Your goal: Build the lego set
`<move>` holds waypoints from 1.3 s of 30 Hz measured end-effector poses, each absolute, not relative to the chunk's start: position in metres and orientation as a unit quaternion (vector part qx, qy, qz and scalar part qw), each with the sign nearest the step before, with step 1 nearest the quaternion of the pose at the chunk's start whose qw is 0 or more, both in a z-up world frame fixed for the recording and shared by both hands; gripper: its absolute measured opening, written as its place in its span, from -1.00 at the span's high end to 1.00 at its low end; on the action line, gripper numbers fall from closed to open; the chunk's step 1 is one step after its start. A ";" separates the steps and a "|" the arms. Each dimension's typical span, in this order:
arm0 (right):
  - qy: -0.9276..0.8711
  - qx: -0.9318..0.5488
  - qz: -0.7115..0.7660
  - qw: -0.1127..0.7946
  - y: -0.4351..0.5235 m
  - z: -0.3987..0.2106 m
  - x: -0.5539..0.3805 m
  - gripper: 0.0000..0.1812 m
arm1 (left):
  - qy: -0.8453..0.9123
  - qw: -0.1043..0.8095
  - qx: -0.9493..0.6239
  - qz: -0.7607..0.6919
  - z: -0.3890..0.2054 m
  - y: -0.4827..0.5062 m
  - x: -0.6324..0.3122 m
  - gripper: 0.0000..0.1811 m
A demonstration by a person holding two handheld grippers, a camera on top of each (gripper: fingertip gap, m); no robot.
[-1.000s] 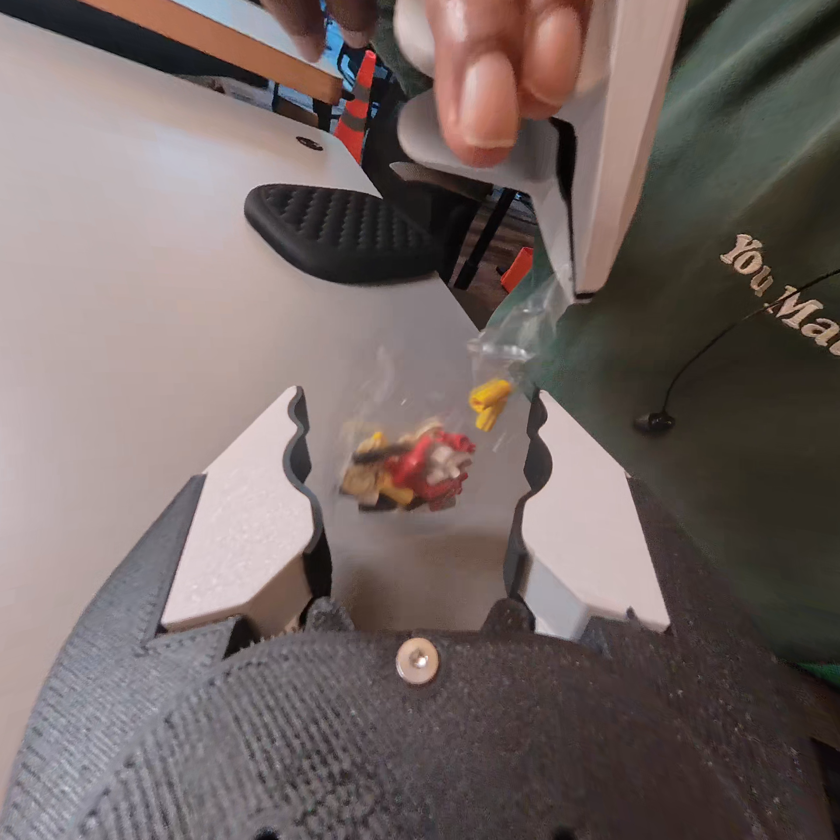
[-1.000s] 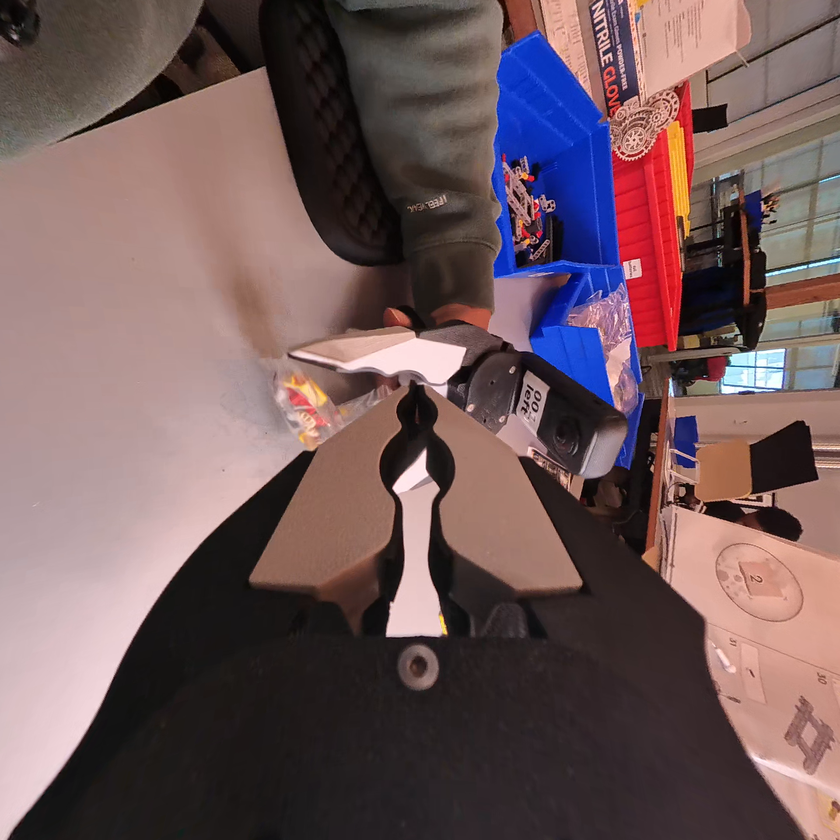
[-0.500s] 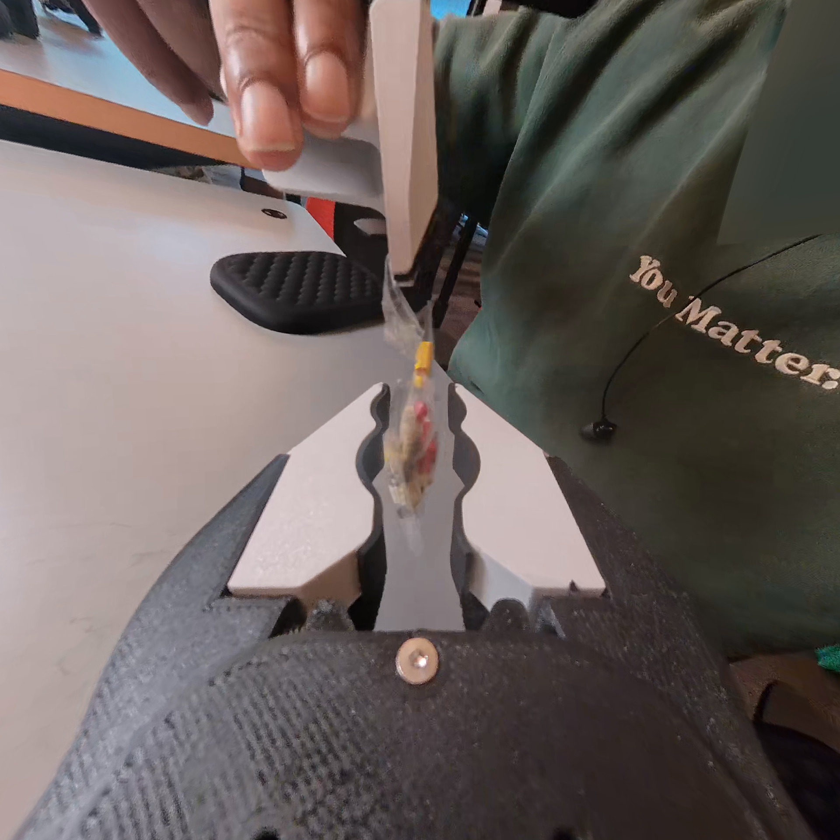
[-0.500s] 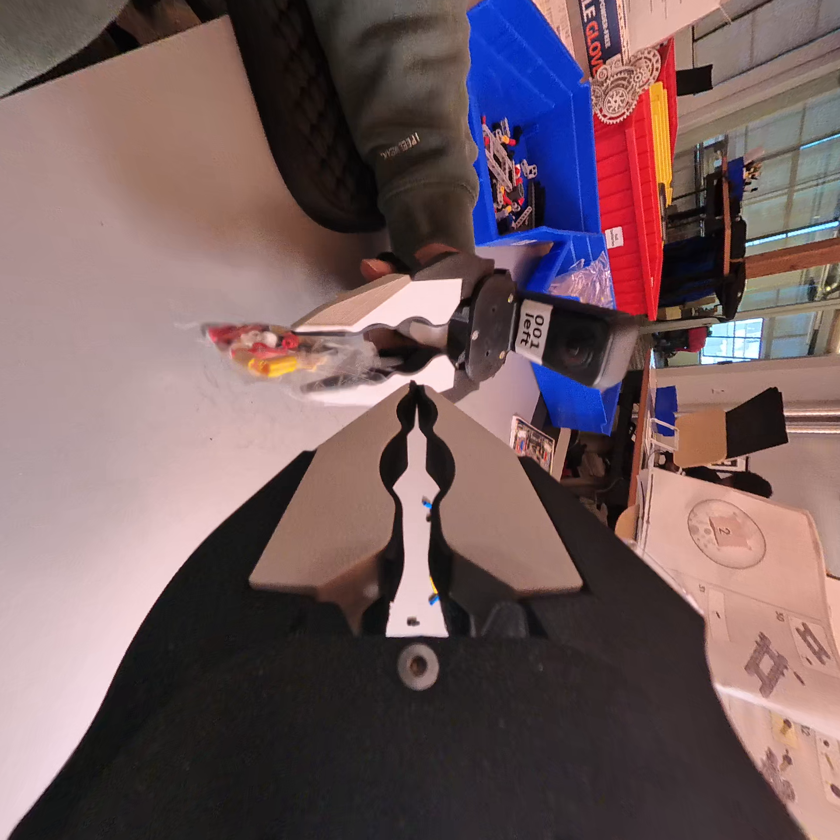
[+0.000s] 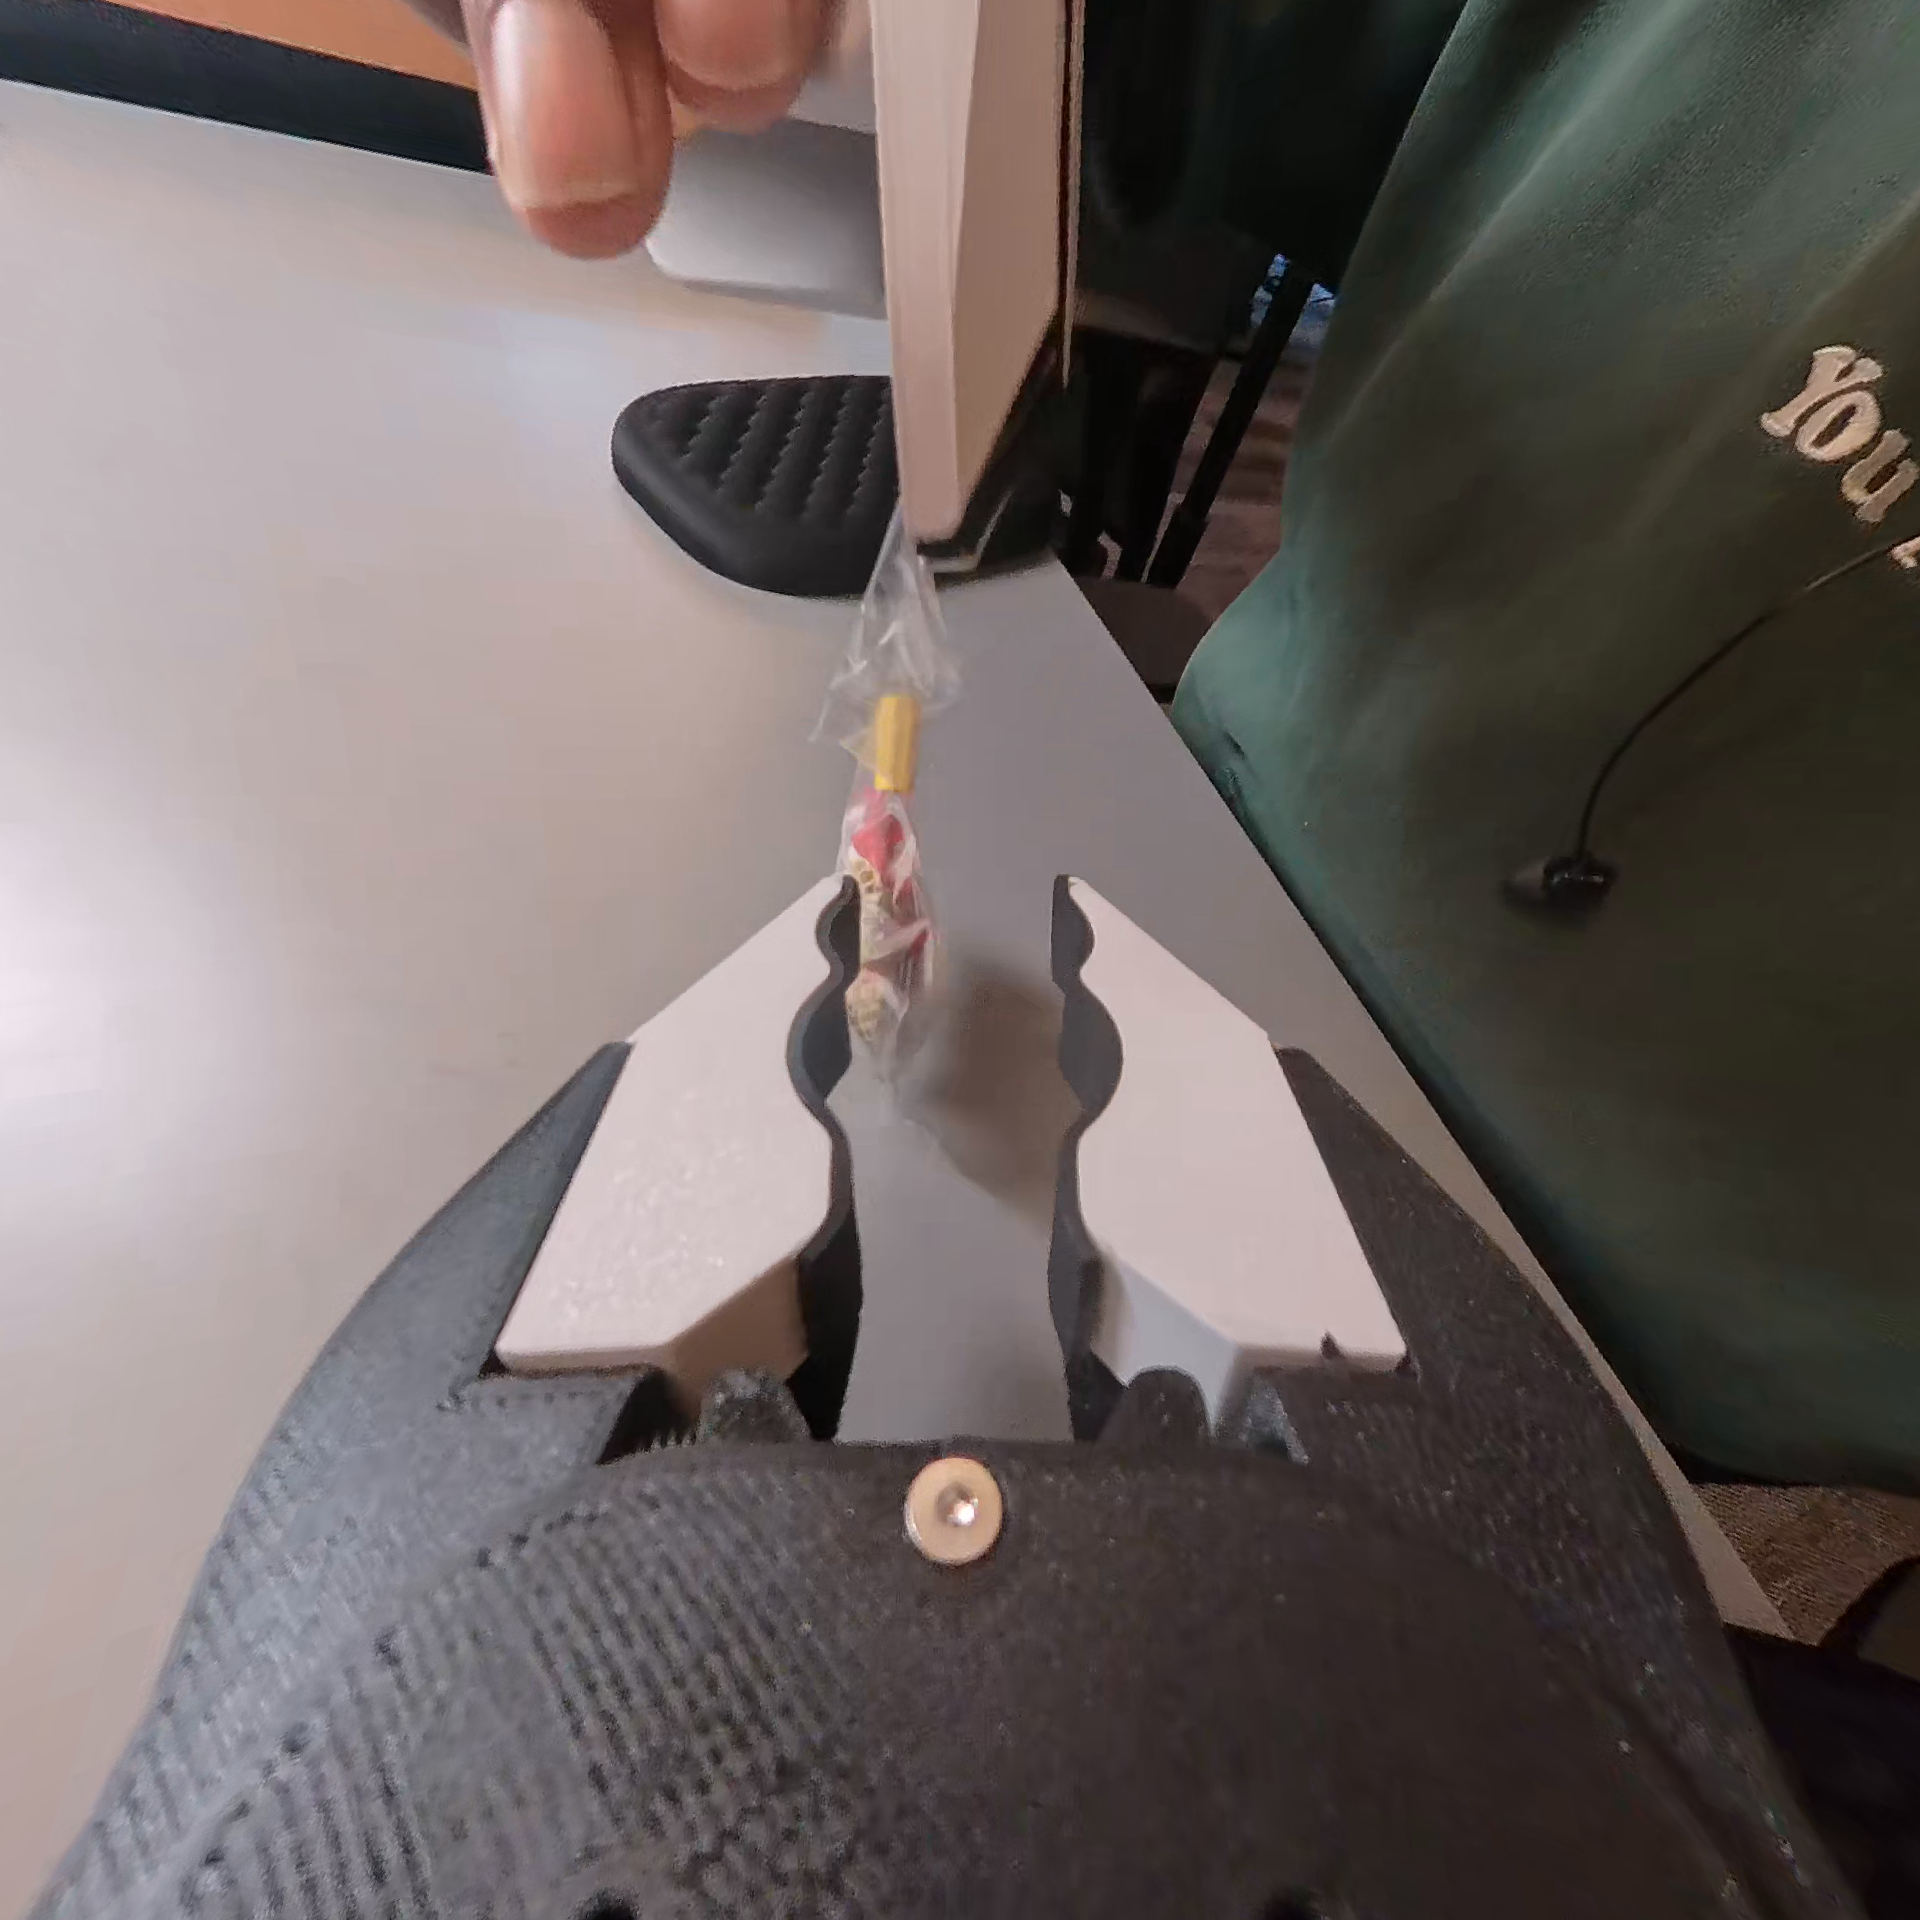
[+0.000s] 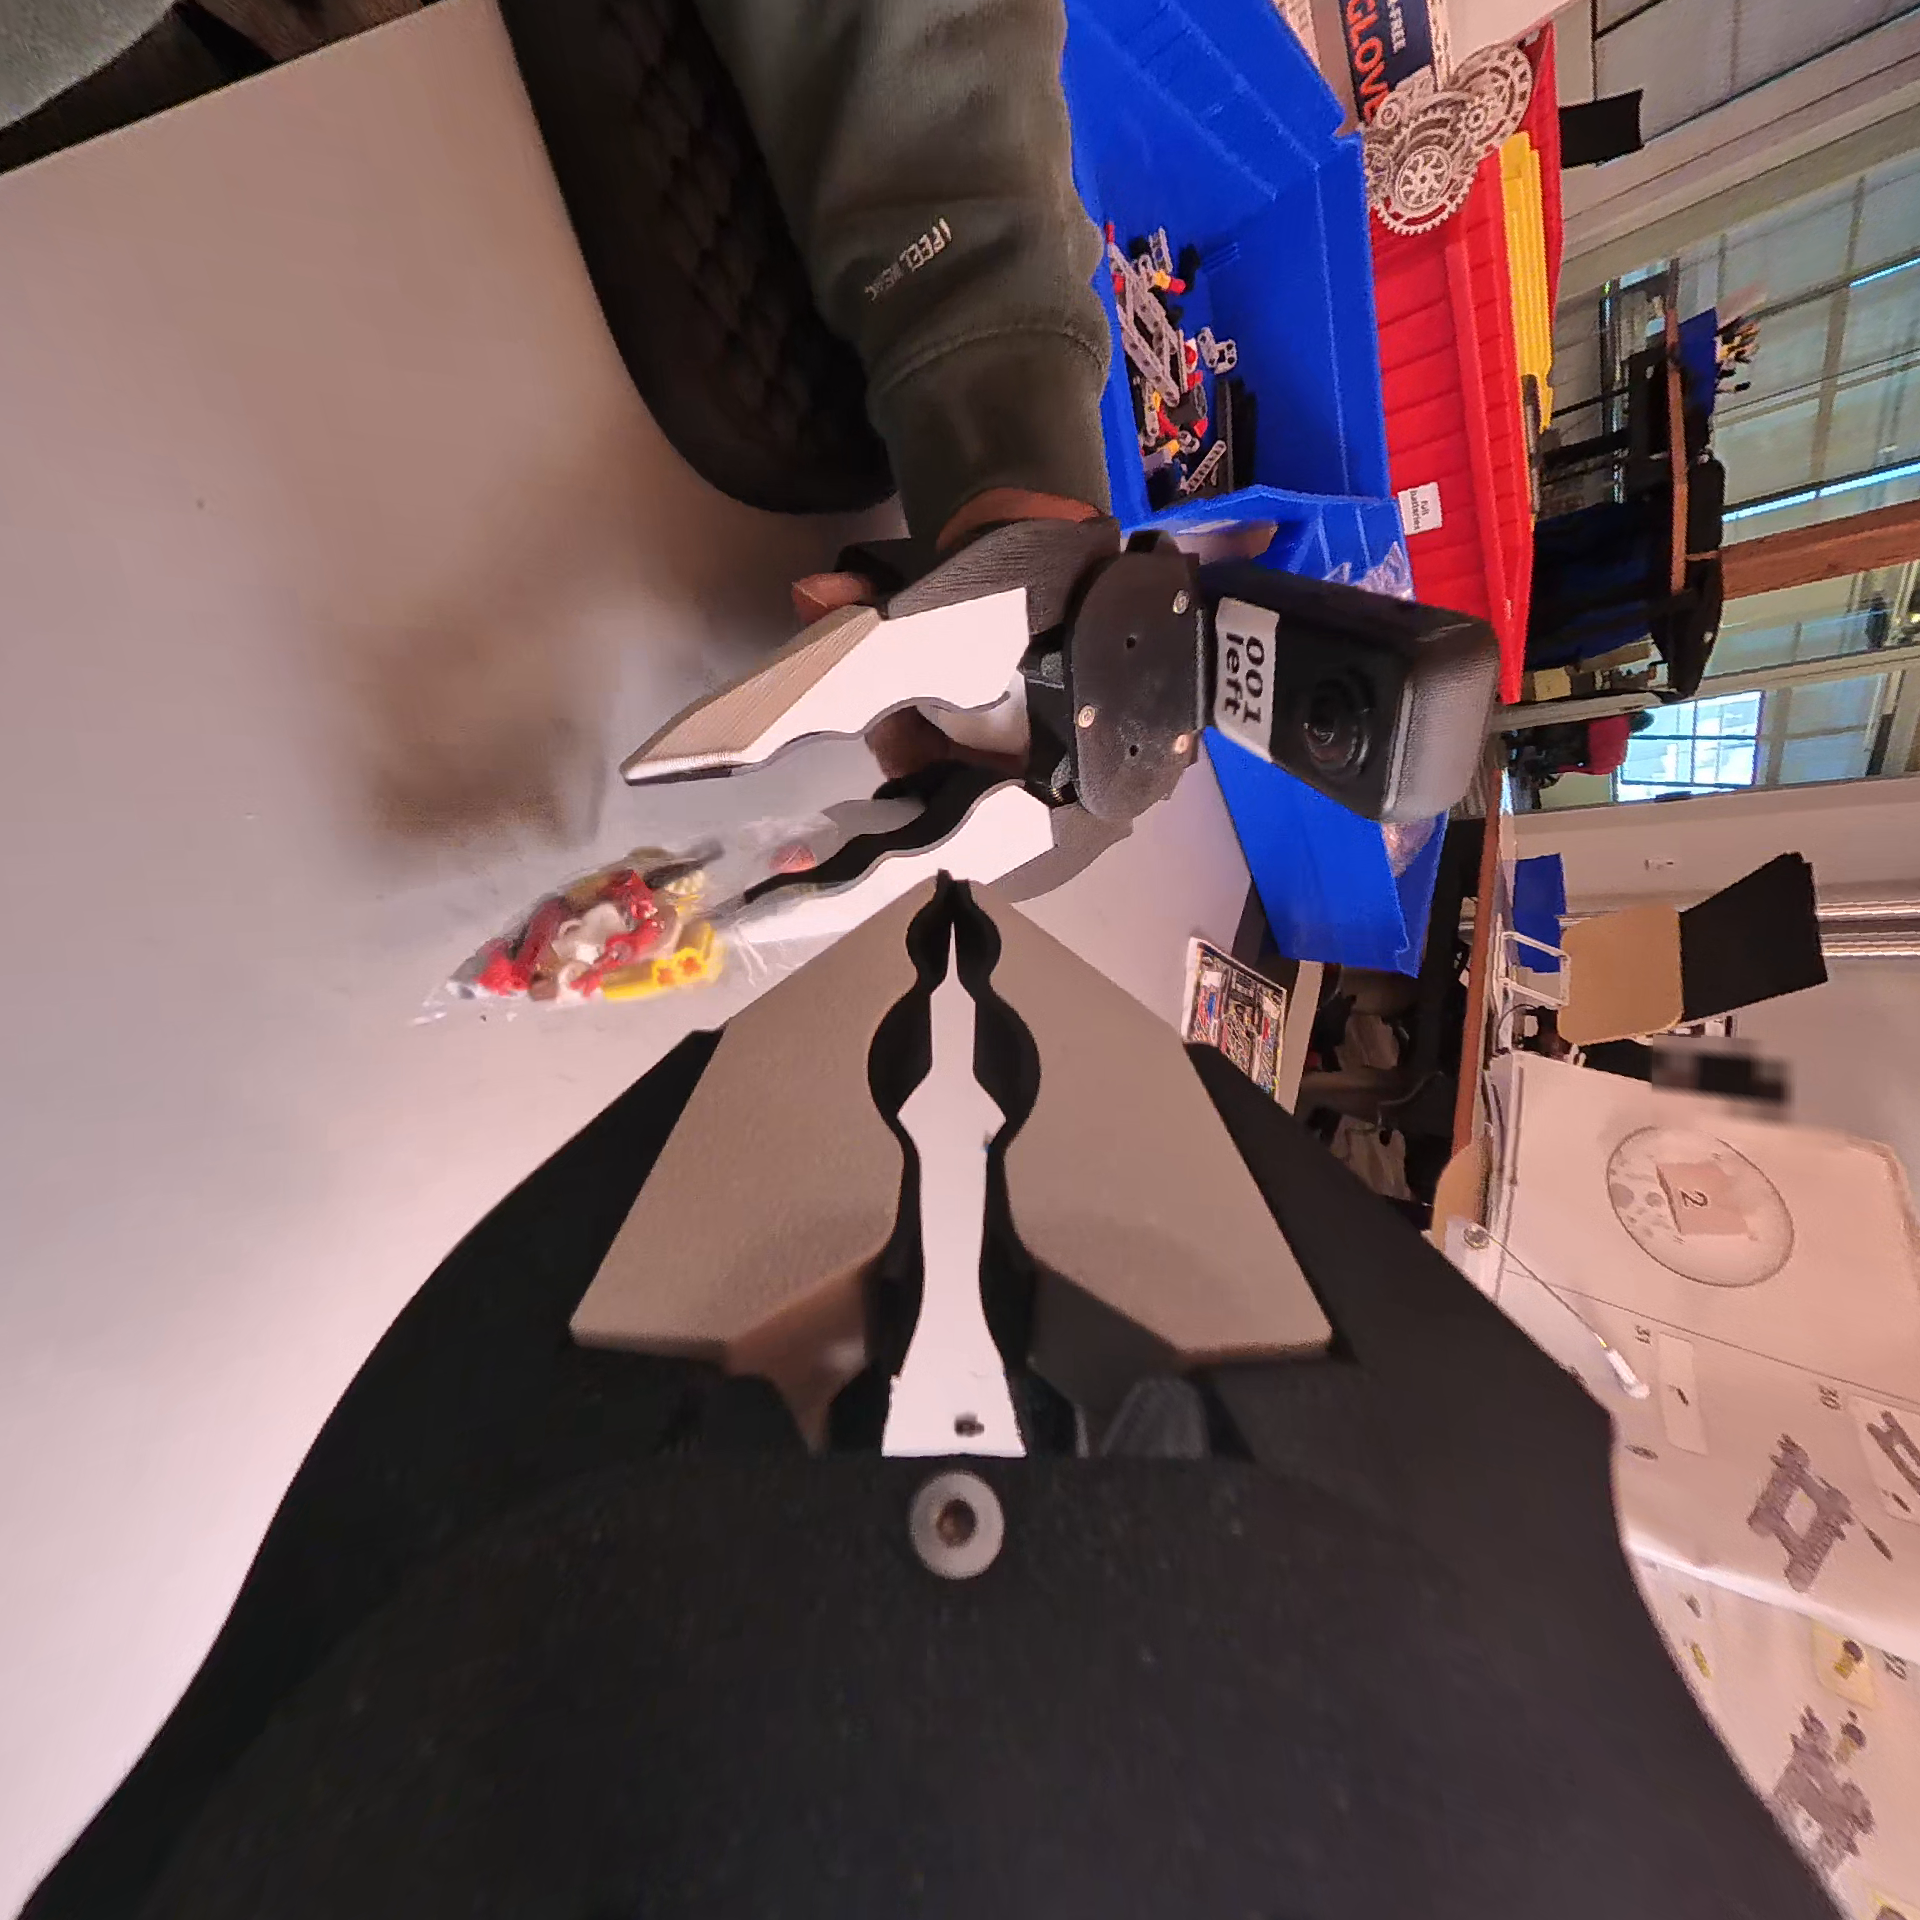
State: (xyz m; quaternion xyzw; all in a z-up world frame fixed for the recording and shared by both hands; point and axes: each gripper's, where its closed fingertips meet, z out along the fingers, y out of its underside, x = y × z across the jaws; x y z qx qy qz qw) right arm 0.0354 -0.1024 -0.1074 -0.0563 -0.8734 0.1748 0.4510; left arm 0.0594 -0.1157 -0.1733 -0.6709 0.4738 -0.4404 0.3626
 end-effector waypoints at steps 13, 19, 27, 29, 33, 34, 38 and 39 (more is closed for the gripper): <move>-0.876 -0.042 0.182 0.444 -0.118 -0.114 0.025 1.00 | 0.464 0.415 -0.647 -0.440 -0.163 -0.112 0.070 0.52; -0.875 -0.050 0.175 0.448 -0.113 -0.111 0.026 1.00 | 0.471 0.405 -0.641 -0.451 -0.164 -0.116 0.068 0.76; -0.869 -0.069 0.168 0.461 -0.100 -0.108 0.031 1.00 | 0.443 0.405 -0.635 -0.486 -0.157 -0.115 0.064 0.79; -0.867 -0.076 0.171 0.463 -0.098 -0.109 0.033 1.00 | 0.436 0.403 -0.636 -0.493 -0.156 -0.114 0.063 0.79; -0.864 -0.086 0.175 0.464 -0.095 -0.113 0.036 1.00 | 0.431 0.387 -0.630 -0.517 -0.156 -0.118 0.066 0.80; -0.864 -0.089 0.175 0.464 -0.094 -0.114 0.037 1.00 | 0.429 0.381 -0.629 -0.525 -0.157 -0.119 0.066 0.80; -0.863 -0.095 0.179 0.464 -0.093 -0.119 0.037 1.00 | 0.422 0.358 -0.630 -0.545 -0.160 -0.122 0.068 0.76; -0.862 -0.096 0.180 0.464 -0.093 -0.120 0.037 1.00 | 0.421 0.354 -0.630 -0.549 -0.161 -0.123 0.069 0.74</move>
